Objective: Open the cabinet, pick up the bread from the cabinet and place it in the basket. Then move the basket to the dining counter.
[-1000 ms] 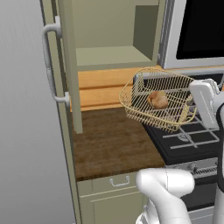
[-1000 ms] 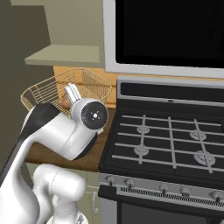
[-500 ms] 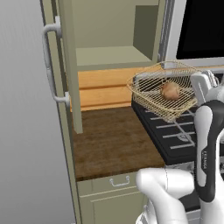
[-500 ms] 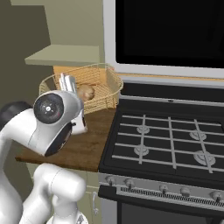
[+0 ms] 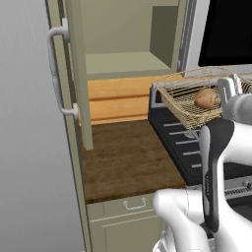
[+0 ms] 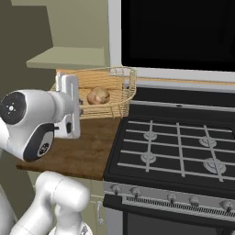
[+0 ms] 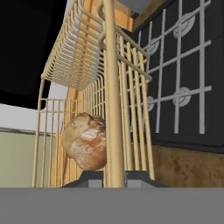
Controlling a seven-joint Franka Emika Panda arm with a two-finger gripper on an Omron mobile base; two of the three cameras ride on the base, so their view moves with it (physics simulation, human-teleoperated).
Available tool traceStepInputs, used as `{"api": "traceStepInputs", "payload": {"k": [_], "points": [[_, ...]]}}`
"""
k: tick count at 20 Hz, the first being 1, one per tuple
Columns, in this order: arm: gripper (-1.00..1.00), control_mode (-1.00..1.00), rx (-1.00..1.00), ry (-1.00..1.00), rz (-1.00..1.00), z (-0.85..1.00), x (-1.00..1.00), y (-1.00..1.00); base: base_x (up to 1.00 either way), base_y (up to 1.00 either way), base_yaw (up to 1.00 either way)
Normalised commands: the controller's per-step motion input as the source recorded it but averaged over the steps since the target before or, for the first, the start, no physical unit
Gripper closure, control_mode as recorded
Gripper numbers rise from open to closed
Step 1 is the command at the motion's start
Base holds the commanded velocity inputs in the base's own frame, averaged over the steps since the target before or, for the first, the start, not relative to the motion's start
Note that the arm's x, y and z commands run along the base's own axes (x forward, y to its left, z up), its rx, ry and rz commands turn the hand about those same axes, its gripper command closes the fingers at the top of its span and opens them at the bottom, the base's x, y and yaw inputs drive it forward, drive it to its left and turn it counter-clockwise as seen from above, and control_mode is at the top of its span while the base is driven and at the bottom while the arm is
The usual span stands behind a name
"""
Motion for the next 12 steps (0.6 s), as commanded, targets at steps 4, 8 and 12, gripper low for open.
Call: {"api": "traceStepInputs", "payload": {"k": [4,8,12], "points": [[1.0,-1.0,0.22,-0.01,-0.02,0.24,-0.46,-0.06,0.0,0.0,0.0],[1.0,1.0,0.12,0.0,0.0,0.0,-0.19,0.0,-0.23,0.0,0.0],[1.0,1.0,0.0,0.0,0.0,0.0,0.0,0.0,-0.62,0.0,0.0]]}}
